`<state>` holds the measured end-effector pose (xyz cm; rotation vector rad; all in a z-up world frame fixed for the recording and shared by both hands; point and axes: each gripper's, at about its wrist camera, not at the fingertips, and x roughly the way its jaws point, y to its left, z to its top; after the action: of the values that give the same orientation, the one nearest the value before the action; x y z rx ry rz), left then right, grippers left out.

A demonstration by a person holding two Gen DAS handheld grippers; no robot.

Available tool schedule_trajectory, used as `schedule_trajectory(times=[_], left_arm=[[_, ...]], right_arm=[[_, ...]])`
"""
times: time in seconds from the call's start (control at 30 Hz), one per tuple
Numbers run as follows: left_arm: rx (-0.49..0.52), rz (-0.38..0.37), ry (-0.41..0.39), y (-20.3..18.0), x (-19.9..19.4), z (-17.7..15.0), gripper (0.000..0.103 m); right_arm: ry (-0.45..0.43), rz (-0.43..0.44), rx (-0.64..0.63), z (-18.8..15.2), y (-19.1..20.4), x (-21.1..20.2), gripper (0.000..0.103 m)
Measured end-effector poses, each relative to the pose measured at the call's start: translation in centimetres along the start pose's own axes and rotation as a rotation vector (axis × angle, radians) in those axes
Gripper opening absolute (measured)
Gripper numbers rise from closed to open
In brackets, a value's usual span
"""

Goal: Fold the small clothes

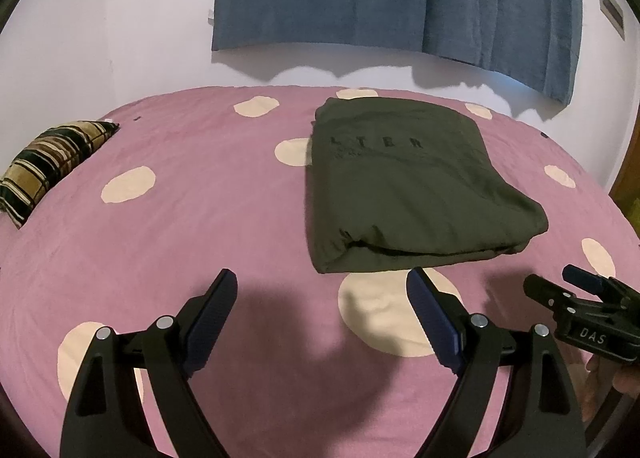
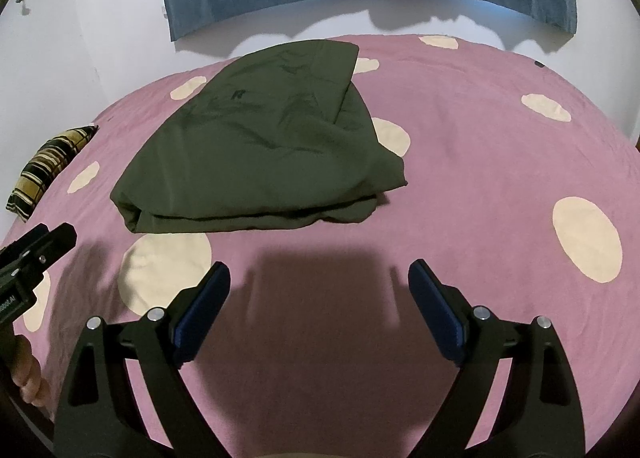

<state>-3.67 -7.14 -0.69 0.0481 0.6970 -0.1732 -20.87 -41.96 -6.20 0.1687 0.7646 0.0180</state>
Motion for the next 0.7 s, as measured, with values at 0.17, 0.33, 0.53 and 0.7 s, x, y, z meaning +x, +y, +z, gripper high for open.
schedule_trajectory(times=[0.17,0.33,0.53,0.7], left_arm=[[0.002,0.005,-0.002,-0.15,-0.05,-0.02,0.085],[0.002,0.005,0.000,-0.21,-0.07,-0.05,0.086],[0.000,0.004,0.002,-0.39,-0.11,-0.14,0.086],[-0.005,0.003,0.008,-0.38,-0.09,-0.14,0.086]], right_arm=[[0.001,0.001,-0.001,-0.03,0.04,0.05,0.091],[0.006,0.002,-0.004,-0.11,0.06,0.24,0.091],[0.006,0.002,-0.006,-0.10,0.07,0.29,0.091],[0.010,0.002,-0.008,-0.18,0.12,0.40,0.091]])
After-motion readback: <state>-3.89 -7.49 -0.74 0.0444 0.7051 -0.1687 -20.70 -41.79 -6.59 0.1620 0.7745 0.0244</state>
